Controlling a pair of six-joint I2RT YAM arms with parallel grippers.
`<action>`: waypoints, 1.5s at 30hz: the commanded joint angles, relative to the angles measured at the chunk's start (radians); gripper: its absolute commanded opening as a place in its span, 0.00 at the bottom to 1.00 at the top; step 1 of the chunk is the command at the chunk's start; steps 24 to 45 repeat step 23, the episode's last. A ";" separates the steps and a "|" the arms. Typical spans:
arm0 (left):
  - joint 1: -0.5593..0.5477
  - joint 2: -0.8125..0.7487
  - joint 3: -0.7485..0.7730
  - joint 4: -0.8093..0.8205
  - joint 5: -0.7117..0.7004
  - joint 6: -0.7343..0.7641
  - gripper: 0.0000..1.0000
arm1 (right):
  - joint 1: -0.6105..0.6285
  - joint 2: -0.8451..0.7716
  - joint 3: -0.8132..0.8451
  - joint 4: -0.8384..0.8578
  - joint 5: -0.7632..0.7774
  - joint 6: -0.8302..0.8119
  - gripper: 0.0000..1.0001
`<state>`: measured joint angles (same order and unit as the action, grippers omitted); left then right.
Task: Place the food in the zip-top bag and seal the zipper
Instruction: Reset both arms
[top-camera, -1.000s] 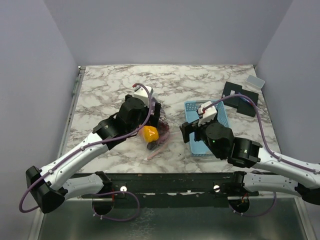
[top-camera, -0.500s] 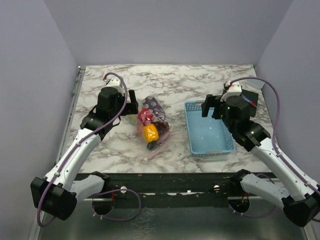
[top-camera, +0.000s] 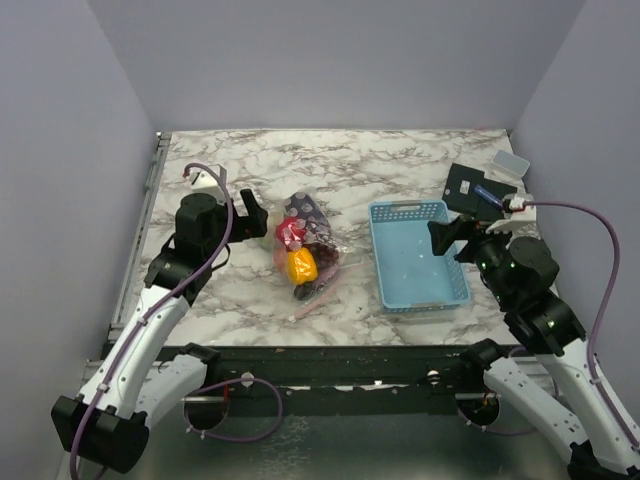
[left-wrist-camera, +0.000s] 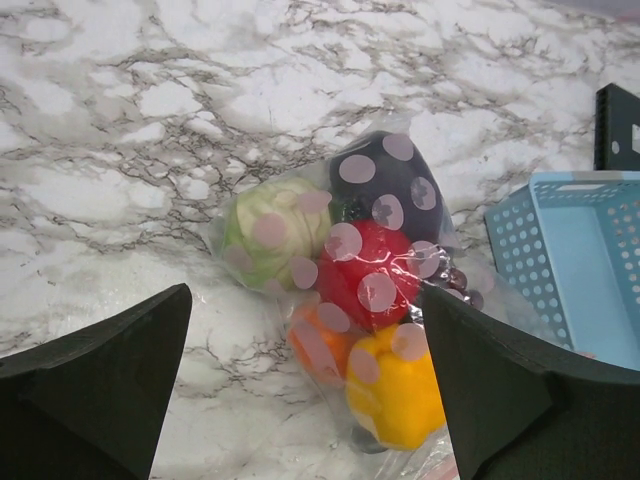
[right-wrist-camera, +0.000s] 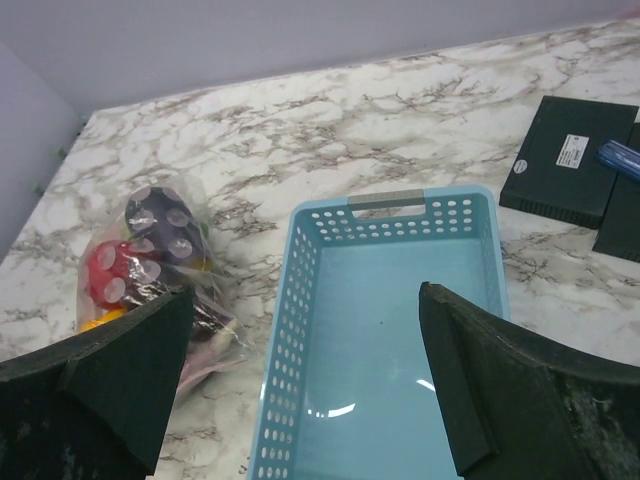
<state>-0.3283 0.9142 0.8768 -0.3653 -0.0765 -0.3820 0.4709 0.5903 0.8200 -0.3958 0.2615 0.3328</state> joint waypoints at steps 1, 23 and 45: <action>0.007 -0.084 -0.053 0.020 -0.020 -0.016 0.99 | -0.004 -0.094 -0.043 -0.003 -0.034 -0.017 1.00; 0.006 -0.391 -0.165 0.020 0.086 0.000 0.99 | -0.004 -0.329 -0.127 0.057 -0.181 -0.090 1.00; 0.006 -0.391 -0.165 0.020 0.086 0.000 0.99 | -0.004 -0.329 -0.127 0.057 -0.181 -0.090 1.00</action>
